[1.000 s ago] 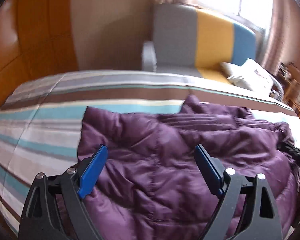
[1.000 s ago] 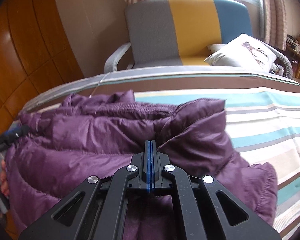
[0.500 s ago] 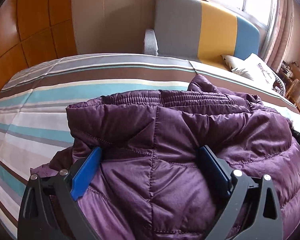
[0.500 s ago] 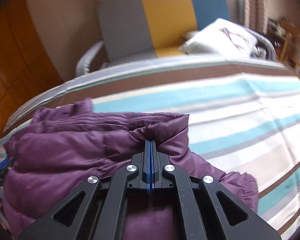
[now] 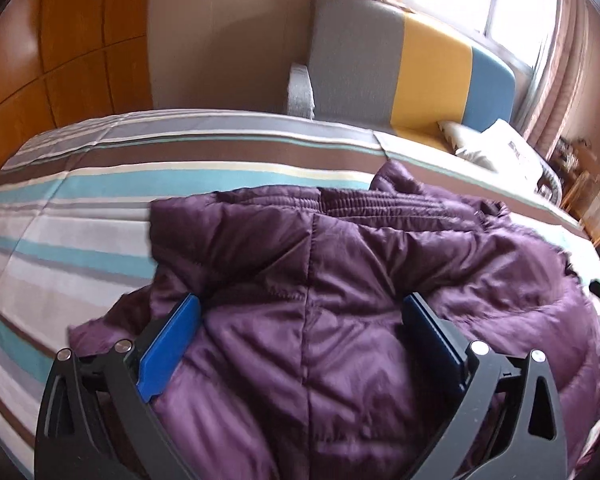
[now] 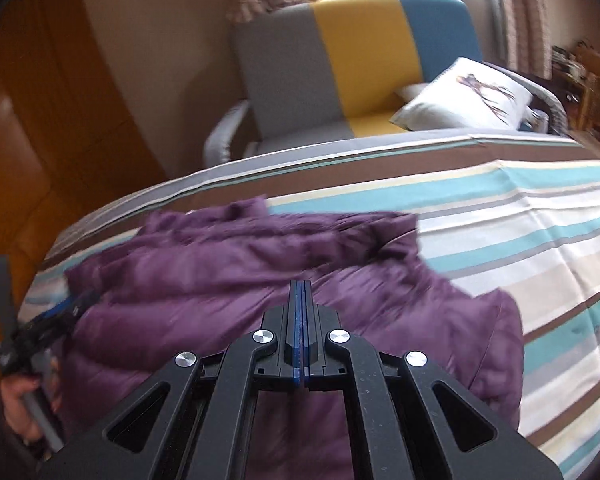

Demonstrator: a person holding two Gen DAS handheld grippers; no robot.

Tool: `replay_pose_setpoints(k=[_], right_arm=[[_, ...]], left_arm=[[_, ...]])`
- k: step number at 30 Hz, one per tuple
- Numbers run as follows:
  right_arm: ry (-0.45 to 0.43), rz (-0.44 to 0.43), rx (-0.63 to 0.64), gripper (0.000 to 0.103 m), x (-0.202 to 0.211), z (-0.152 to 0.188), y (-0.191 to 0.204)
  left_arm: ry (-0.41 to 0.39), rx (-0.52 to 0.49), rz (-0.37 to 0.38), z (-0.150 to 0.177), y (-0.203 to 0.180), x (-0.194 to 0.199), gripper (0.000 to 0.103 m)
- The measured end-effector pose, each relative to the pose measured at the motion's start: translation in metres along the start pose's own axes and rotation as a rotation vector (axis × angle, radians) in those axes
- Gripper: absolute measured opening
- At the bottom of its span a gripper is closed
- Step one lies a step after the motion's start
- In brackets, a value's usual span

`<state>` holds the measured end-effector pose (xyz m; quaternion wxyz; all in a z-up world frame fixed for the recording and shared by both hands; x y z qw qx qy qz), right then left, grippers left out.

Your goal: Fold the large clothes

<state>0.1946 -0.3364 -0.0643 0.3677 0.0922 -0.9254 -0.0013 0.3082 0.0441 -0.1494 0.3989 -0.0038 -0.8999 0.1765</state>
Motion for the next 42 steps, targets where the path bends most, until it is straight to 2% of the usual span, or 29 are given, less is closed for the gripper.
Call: replay_pose_setpoints(k=[1, 2, 4, 5, 7, 9, 12, 15, 16, 20, 24, 28, 33, 37, 42], right_arm=[[-0.002, -0.013, 0.019, 0.003, 0.006, 0.002, 0.009], [-0.007, -0.028, 0.036, 0.027, 0.014, 0.006, 0.02], [-0.035, -0.022, 0.043, 0.067, 0.03, 0.016, 0.034], [-0.075, -0.032, 0.048, 0.061, 0.041, 0.022, 0.044], [-0.099, -0.039, 0.079, 0.057, 0.055, 0.03, 0.058], [-0.109, -0.045, 0.079, 0.057, 0.065, 0.038, 0.069], [-0.087, -0.055, 0.063, 0.056, 0.069, 0.049, 0.076], [-0.043, -0.074, 0.054, 0.035, 0.066, 0.064, 0.084], [-0.037, -0.089, 0.051, 0.022, 0.064, 0.068, 0.086], [-0.046, -0.098, 0.081, 0.007, 0.064, 0.078, 0.097], [-0.045, -0.103, 0.101, 0.007, 0.06, 0.077, 0.104], [-0.02, -0.087, 0.115, 0.007, 0.048, 0.075, 0.11], [0.061, -0.058, 0.135, 0.007, 0.02, 0.079, 0.115], [0.125, 0.011, 0.23, 0.006, -0.004, 0.081, 0.126], [0.114, -0.003, 0.194, 0.006, -0.003, 0.084, 0.123]], left_arm=[[-0.008, 0.017, 0.012, 0.001, 0.003, 0.007, 0.1], [-0.018, 0.038, 0.025, 0.004, 0.007, 0.017, 0.1], [-0.035, 0.057, 0.038, 0.011, 0.013, 0.033, 0.1], [-0.055, 0.063, 0.035, 0.016, 0.019, 0.043, 0.1], [-0.092, 0.079, 0.02, 0.024, 0.029, 0.058, 0.1], [-0.113, 0.117, -0.002, 0.035, 0.043, 0.071, 0.1], [-0.104, 0.208, -0.018, 0.051, 0.07, 0.081, 0.1], [-0.086, 0.289, -0.036, 0.065, 0.091, 0.085, 0.1], [-0.077, 0.309, -0.033, 0.069, 0.096, 0.084, 0.1], [-0.027, 0.327, 0.004, 0.078, 0.102, 0.083, 0.098], [0.009, 0.31, 0.055, 0.088, 0.098, 0.081, 0.089], [0.011, 0.3, 0.057, 0.094, 0.091, 0.081, 0.088], [0.013, 0.295, 0.067, 0.092, 0.086, 0.077, 0.087], [0.007, 0.294, 0.064, 0.09, 0.08, 0.071, 0.084], [-0.002, 0.356, 0.07, 0.085, 0.083, 0.067, 0.075]])
Point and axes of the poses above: each gripper's, at about its wrist camera, not at the fingertips, and x roughly against the way its jaws point, y to its left, z to its underside, the point moved 1 cm from there along -x, roughly the way its jaws point, and after that the axes turned 15 degrees about x, right-handed, at the moved point
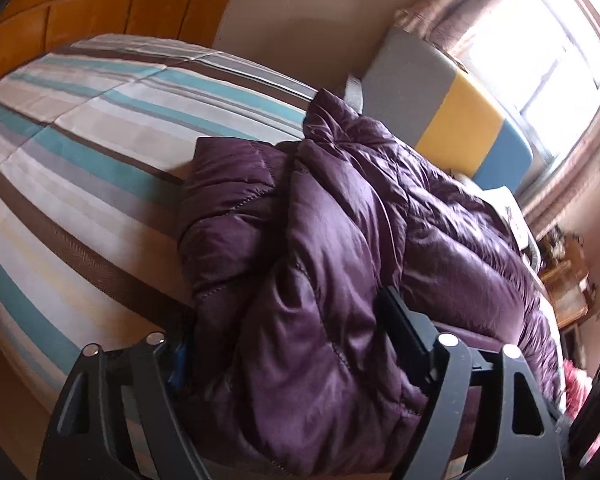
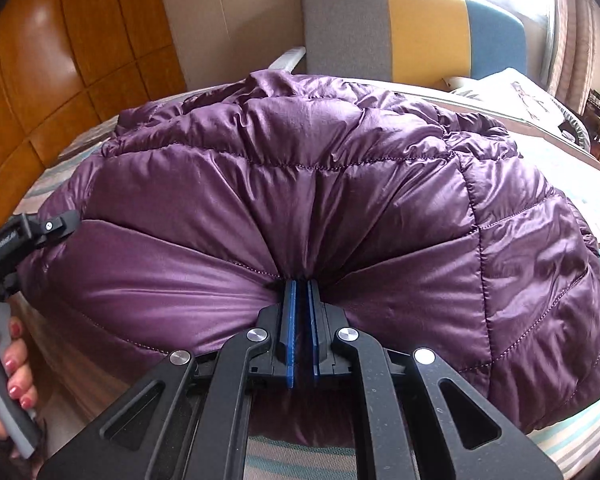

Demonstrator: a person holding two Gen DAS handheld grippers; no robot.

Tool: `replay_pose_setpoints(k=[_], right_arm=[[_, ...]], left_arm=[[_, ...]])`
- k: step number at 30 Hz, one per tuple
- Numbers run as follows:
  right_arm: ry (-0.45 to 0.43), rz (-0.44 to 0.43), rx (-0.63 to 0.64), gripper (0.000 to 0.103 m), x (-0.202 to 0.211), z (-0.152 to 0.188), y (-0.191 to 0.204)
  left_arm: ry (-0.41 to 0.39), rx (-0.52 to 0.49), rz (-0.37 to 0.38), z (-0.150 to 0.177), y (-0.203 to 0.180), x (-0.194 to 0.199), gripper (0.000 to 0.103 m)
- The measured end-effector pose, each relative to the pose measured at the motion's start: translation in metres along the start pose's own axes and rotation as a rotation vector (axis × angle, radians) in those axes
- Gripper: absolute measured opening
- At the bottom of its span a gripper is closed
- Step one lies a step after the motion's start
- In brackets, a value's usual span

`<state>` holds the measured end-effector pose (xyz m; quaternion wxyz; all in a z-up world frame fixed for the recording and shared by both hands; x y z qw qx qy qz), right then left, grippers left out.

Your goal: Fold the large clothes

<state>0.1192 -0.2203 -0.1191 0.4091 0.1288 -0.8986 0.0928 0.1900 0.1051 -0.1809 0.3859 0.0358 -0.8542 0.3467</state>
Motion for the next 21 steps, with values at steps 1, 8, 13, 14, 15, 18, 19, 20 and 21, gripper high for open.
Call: replay_pose_setpoints(k=[1, 8, 13, 14, 15, 18, 19, 20, 21], right_arm=[[-0.005, -0.004, -0.007, 0.006, 0.001, 0.001, -0.001], [-0.024, -0.034, -0.059, 0.006, 0.007, 0.007, -0.013], [-0.032, -0.045, -0.073, 0.006, 0.011, 0.01, -0.018], [-0.033, -0.047, -0.075, 0.006, 0.012, 0.01, -0.019], [-0.033, -0.049, -0.076, 0.006, 0.013, 0.011, -0.019], [-0.038, -0.054, -0.08, 0.006, 0.014, 0.012, -0.021], [-0.039, -0.056, -0.085, 0.006, 0.015, 0.012, -0.021], [-0.04, -0.057, -0.087, 0.006, 0.015, 0.013, -0.022], [-0.04, -0.058, -0.087, 0.006, 0.016, 0.013, -0.023]], left_arm=[[-0.001, 0.02, 0.009, 0.0, 0.001, 0.001, 0.073], [-0.003, 0.039, 0.031, 0.0, 0.004, -0.001, 0.073], [0.014, 0.081, 0.107, 0.0, 0.003, -0.002, 0.077], [0.017, 0.093, 0.128, 0.0, 0.004, -0.002, 0.076], [0.015, 0.108, 0.141, -0.001, 0.007, -0.002, 0.067], [0.013, 0.119, 0.128, -0.001, 0.012, -0.006, 0.058], [0.009, 0.102, 0.116, -0.001, 0.01, -0.007, 0.057], [0.008, 0.097, 0.109, 0.0, 0.008, -0.007, 0.058], [0.008, 0.103, 0.107, 0.0, 0.007, -0.007, 0.06]])
Point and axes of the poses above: each gripper's, at about its wrist camera, not at the fingertips, and x roughly against the way its jaws point, y to its left, z to its underside, the point moved 1 cm from there along -x, roughly the way its jaws point, and after that the axes turned 15 degrees about x, right-handed, at the moved point
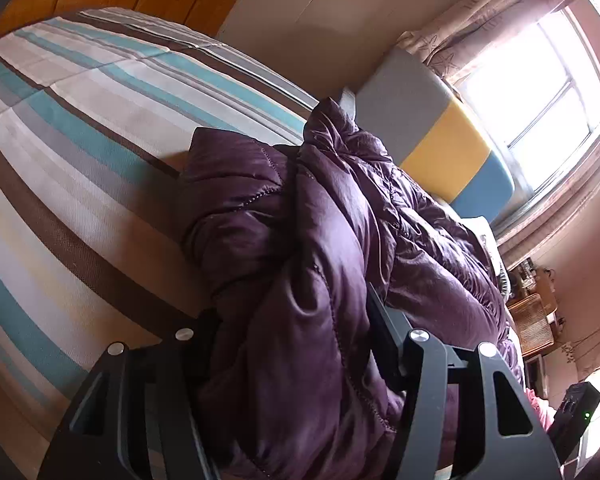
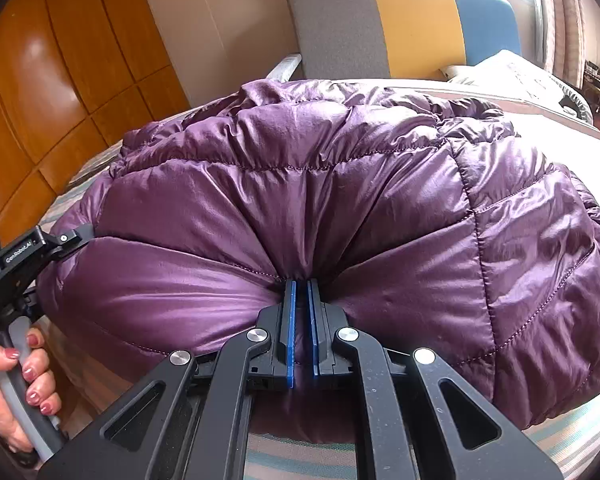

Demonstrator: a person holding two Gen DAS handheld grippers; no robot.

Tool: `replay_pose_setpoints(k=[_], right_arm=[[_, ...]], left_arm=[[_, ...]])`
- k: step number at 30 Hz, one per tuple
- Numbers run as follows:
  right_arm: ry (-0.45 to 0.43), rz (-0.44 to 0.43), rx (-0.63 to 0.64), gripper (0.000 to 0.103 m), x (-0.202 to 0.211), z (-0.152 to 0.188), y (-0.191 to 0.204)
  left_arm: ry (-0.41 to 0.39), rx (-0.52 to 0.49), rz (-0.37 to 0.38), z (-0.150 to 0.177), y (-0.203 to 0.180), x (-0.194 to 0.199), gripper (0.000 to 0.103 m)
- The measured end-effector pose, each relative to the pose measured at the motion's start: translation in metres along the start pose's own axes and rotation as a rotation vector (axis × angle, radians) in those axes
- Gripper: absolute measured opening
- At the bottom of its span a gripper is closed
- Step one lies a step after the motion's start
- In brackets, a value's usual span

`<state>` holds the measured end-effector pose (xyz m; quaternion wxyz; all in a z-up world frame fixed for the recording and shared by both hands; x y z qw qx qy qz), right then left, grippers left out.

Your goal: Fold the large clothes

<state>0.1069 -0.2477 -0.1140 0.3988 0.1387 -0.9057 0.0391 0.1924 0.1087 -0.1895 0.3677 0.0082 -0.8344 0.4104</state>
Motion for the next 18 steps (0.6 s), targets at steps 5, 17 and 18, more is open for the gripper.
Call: replay_pose_setpoints(k=[5, 17, 18], right_arm=[[-0.001, -0.002, -0.005, 0.006, 0.001, 0.0, -0.002], [-0.007, 0.001, 0.006, 0.006, 0.008, -0.005, 0.001], [-0.024, -0.014, -0.003, 0.006, 0.013, -0.007, -0.001]], left_arm=[[0.018, 0.025, 0.031, 0.002, 0.002, 0.003, 0.062], [-0.054, -0.048, 0.027, -0.007, -0.016, 0.017, 0.027], [-0.065, -0.059, 0.028, -0.007, -0.018, 0.02, 0.026]])
Point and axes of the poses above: each gripper's, at about its wrist camera, not at the fingertips, and x roughly against the way its jaws point, y to its left, z to its underside, the point moved 1 cm from there along -x, roughly the way its jaws point, and after that the axes turned 15 degrees about x, right-handed, at the moved point
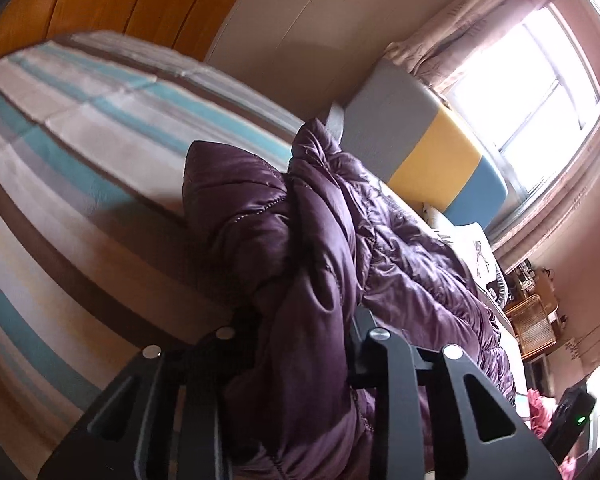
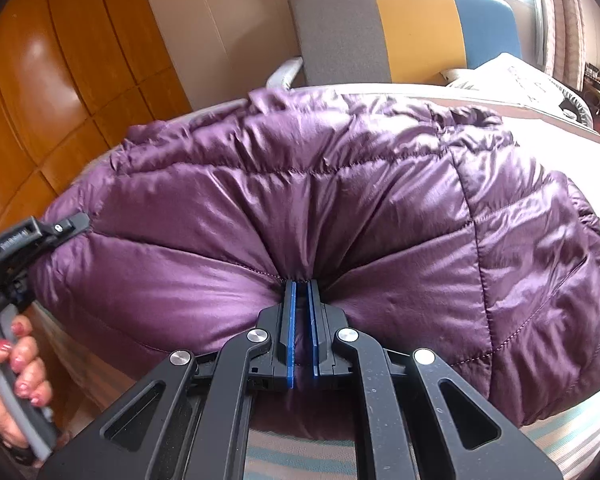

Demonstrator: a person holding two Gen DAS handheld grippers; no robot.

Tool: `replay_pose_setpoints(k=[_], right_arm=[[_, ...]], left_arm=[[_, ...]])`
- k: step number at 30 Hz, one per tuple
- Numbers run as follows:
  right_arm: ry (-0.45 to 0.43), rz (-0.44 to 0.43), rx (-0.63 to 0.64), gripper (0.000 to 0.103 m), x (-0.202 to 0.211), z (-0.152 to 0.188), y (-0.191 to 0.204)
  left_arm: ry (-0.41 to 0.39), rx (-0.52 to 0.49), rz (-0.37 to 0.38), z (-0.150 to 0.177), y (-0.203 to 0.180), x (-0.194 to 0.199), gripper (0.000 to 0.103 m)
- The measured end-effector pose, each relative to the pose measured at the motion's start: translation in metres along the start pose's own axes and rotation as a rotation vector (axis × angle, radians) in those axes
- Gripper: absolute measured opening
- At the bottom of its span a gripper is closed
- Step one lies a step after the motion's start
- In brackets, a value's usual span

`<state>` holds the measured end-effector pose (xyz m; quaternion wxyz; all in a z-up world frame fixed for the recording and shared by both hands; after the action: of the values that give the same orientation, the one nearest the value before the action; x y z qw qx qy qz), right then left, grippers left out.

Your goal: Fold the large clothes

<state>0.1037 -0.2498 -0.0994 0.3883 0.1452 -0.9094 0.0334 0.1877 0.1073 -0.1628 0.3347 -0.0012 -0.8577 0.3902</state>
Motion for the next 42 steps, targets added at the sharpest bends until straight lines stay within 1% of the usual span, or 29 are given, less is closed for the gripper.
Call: replay_pose_setpoints(k=[2, 3, 5, 6, 8, 10, 12, 14, 15, 17, 19, 22, 23, 28, 29, 32, 35, 39, 42], right_arm=[[-0.07, -0.02, -0.012, 0.006, 0.013, -0.009, -0.002], [-0.106, -0.016, -0.002, 0.006, 0.019, -0.015, -0.002], [-0.139, 0.016, 0.042, 0.006, 0.022, -0.032, 0.001], [-0.132, 0.028, 0.055, 0.006, 0.018, -0.04, 0.001], [-0.113, 0.023, 0.049, 0.006, 0.001, -0.056, -0.006], [-0.079, 0.026, 0.031, 0.006, -0.018, -0.062, -0.013], [-0.041, 0.027, 0.012, 0.006, -0.04, -0.064, -0.019], [-0.017, 0.048, 0.045, 0.005, -0.057, -0.059, -0.017], [-0.011, 0.07, 0.064, 0.003, -0.062, -0.057, -0.014], [0.004, 0.103, 0.09, 0.003, -0.068, -0.055, -0.009], [0.003, 0.088, 0.075, 0.003, -0.066, -0.056, -0.011], [-0.033, 0.046, 0.021, 0.003, -0.052, -0.054, -0.02], [-0.06, 0.03, -0.006, 0.003, -0.039, -0.051, -0.024], [-0.12, 0.032, -0.027, 0.003, 0.009, -0.026, -0.022], [-0.115, 0.053, -0.029, 0.003, 0.019, -0.018, -0.023], [-0.071, 0.153, -0.056, 0.003, 0.032, -0.001, -0.039], [-0.075, 0.228, -0.123, 0.003, 0.05, 0.01, -0.062], [-0.095, 0.275, -0.197, 0.003, 0.068, 0.021, -0.092], [-0.1, 0.305, -0.236, 0.003, 0.076, 0.028, -0.109]], left_arm=[[-0.007, -0.012, 0.001, 0.0, -0.001, 0.002, 0.026], [-0.01, -0.014, 0.002, 0.0, -0.001, 0.003, 0.026], [-0.014, -0.005, 0.006, 0.001, 0.0, 0.003, 0.026], [-0.016, -0.003, 0.007, 0.001, 0.001, 0.003, 0.026], [-0.015, 0.002, 0.009, 0.0, 0.002, 0.002, 0.026], [-0.014, 0.006, 0.013, 0.0, 0.003, 0.003, 0.026], [-0.017, 0.007, 0.019, 0.001, 0.002, 0.004, 0.026], [-0.024, -0.002, 0.031, 0.002, 0.0, 0.005, 0.026], [-0.031, -0.012, 0.037, 0.003, -0.003, 0.007, 0.026], [-0.046, -0.024, 0.041, 0.003, -0.007, 0.009, 0.026], [-0.062, -0.028, 0.041, 0.003, -0.01, 0.011, 0.026], [-0.068, -0.015, 0.037, 0.002, -0.012, 0.013, 0.026], [-0.071, -0.013, 0.035, 0.002, -0.013, 0.015, 0.026], [-0.104, -0.04, 0.025, 0.005, -0.023, 0.023, 0.025], [-0.115, -0.05, 0.025, 0.006, -0.027, 0.025, 0.025], [-0.163, -0.108, 0.026, 0.012, -0.044, 0.037, 0.025], [-0.206, -0.183, 0.032, 0.019, -0.067, 0.049, 0.025], [-0.263, -0.307, 0.039, 0.031, -0.102, 0.064, 0.025], [-0.285, -0.368, 0.05, 0.038, -0.123, 0.071, 0.026]])
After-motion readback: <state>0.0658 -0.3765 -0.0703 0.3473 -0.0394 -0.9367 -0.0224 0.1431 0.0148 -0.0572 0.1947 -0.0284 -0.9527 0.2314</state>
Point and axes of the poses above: each gripper's, at about its wrist camera, not at the fingertips, and x roughly against the way its jaws point, y to its left, z to its underside, the point moved 1 cm from there along -x, roughly the way its jaws point, and after that the axes turned 15 degrees about x, right-handed, at the moved point
